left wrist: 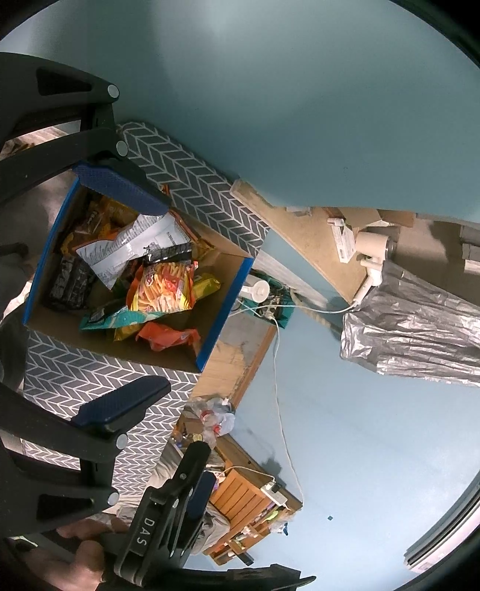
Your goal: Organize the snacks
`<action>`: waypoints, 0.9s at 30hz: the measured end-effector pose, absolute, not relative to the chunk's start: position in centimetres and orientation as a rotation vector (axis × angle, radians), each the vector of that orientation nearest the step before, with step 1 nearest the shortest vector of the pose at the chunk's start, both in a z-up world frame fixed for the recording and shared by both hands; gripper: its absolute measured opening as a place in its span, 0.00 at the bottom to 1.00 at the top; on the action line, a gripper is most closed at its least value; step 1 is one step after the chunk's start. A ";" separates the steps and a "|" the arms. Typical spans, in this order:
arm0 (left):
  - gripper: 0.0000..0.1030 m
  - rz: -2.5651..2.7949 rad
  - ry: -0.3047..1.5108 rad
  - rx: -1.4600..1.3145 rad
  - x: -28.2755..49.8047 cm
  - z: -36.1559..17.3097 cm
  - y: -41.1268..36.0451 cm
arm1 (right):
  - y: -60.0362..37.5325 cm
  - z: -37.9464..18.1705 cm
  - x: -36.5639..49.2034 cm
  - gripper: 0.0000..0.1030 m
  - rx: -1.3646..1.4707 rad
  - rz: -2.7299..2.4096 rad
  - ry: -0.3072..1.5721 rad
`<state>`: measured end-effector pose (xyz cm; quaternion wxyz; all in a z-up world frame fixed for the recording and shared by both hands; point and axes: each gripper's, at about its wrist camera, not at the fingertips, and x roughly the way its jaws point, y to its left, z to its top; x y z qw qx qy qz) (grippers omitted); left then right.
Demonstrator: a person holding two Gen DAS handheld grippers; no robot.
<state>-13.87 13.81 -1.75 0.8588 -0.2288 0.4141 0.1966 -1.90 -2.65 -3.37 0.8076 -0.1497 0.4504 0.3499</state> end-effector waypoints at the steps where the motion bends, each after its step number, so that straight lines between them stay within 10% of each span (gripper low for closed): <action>1: 0.87 0.413 0.867 -0.478 -13.9 -1.7 13.8 | -2.7 -3.4 -1.8 0.71 -0.318 0.746 0.964; 27: 0.87 0.409 0.888 -0.488 -14.2 -1.3 13.4 | -2.9 -3.0 -2.1 0.71 -0.296 0.723 0.973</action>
